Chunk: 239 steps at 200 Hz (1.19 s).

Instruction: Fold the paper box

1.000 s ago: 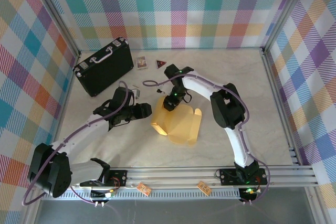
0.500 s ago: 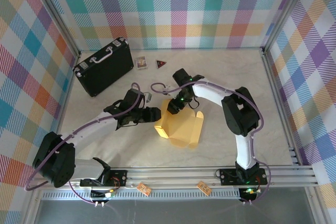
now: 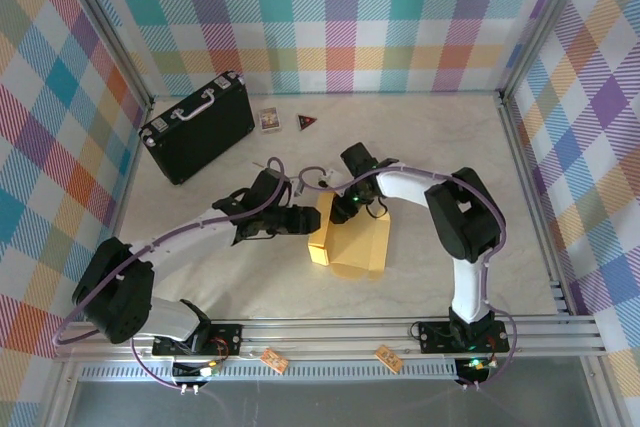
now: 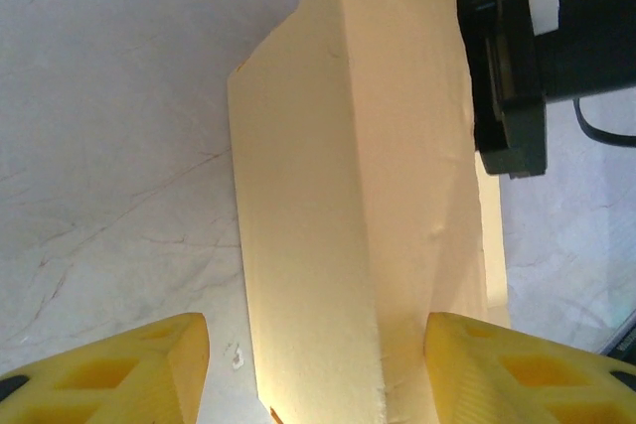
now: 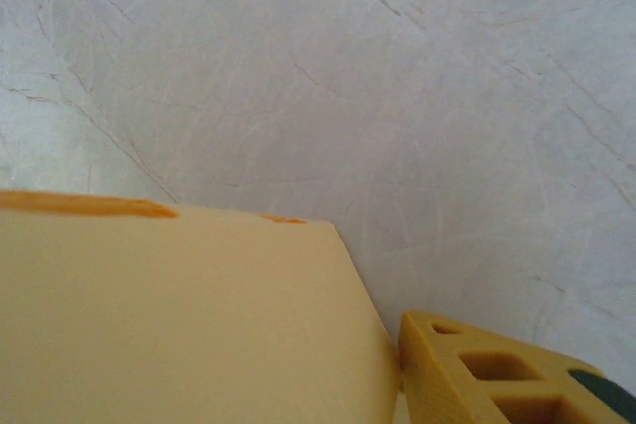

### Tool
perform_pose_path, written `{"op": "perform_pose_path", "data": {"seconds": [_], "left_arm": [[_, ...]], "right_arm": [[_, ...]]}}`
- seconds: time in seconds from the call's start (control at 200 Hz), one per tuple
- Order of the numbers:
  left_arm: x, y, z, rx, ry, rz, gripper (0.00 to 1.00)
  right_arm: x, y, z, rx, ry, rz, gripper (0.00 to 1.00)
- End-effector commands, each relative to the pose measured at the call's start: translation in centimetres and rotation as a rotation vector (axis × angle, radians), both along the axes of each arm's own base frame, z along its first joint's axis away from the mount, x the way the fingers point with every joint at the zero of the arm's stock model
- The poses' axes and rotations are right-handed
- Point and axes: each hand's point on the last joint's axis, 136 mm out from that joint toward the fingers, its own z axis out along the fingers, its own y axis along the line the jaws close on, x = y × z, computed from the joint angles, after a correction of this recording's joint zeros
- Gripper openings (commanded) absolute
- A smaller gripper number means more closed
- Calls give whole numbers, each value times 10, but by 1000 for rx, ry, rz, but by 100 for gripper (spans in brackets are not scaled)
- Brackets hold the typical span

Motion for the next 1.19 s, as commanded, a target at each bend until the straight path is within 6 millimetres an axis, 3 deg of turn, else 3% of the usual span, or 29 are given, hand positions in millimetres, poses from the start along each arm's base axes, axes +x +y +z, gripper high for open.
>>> {"op": "perform_pose_path", "data": {"seconds": [0.0,0.28,0.525,1.05,1.19], "left_arm": [[-2,6,-13,99,19,0,58],[-4,8,-22,173,19,-11,57],[-5,9,-17,210,9,-58,56],[2,6,-14,237,-2,-132,56],[3,7,-10,213,7,-160,56]], "right_arm": [[7,3,17,51,-62,-5,46],[13,-9,34,133,-78,-62,49],[9,5,51,283,-203,34,45],[16,25,48,508,-273,-15,23],[14,27,51,583,-309,-17,28]]}}
